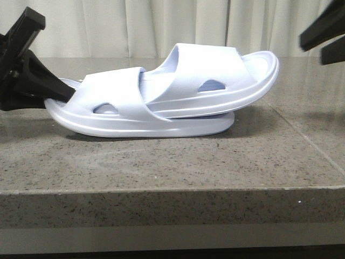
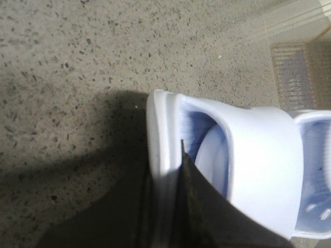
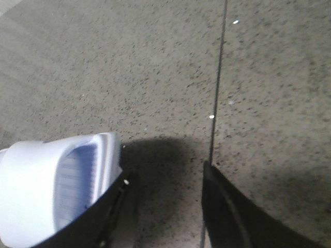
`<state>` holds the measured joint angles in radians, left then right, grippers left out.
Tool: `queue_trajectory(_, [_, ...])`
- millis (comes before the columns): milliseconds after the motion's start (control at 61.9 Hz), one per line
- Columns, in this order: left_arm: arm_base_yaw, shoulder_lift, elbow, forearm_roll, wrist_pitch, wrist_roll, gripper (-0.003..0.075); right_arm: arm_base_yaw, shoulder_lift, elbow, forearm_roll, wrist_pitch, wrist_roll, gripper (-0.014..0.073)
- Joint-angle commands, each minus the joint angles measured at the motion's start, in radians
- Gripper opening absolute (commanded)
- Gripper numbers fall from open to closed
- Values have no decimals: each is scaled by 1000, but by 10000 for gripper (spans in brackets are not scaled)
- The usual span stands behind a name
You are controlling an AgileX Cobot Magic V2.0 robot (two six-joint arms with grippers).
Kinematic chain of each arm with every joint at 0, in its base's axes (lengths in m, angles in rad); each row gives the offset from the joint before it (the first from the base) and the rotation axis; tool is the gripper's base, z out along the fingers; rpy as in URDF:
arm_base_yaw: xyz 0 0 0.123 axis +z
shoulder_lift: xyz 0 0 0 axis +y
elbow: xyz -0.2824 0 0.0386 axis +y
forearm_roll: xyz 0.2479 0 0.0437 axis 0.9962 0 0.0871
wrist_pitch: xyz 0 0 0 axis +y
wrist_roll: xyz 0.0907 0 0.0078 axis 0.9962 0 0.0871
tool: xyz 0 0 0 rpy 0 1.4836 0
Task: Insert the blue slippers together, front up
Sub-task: 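Lower the right-held slipper onto the left-held slipper, nesting them sole to top, then open both grippers and withdraw them upward from the stacked slippers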
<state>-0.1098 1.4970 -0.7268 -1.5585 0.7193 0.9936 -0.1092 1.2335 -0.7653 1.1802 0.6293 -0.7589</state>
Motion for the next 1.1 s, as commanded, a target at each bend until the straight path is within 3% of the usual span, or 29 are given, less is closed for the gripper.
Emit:
queue_trajectory(0, [3,-25,-25,-37,37,7,-20,-51,-39,-21,-7,55,-12,334])
queue_trajectory(275, [3,-25,-25,-37,37,22,6,-70,-39,-20,-61,90,-12,334])
queue_trajectory(372, [3,-25,-25,-37,37,22,125,-70,-39,-20,-64,95,-12,334])
queue_trajectory(501, [3,-25,-25,-30,37,22,387,-70,-39,-20,-79,108,-13,334])
queue_trajectory(550, [3,-25,-30,-11,37,22,448,-70,-40,-20,-84,122,-16,334])
queue_trajectory(614, [5,-27,-45,40,37,22,490,-70,-46,-20,-100,134,-26,334])
queue_trajectory(728, [5,-45,-90,142,35,-44,491,-70,-81,-26,-167,150,-28,332])
queue_trajectory(873, [5,-109,-160,386,-7,-217,491,-67,-151,-74,-304,202,50,332])
queue_trajectory(1083, [5,-252,-286,1018,20,-646,491,-20,-233,-210,-485,327,244,332])
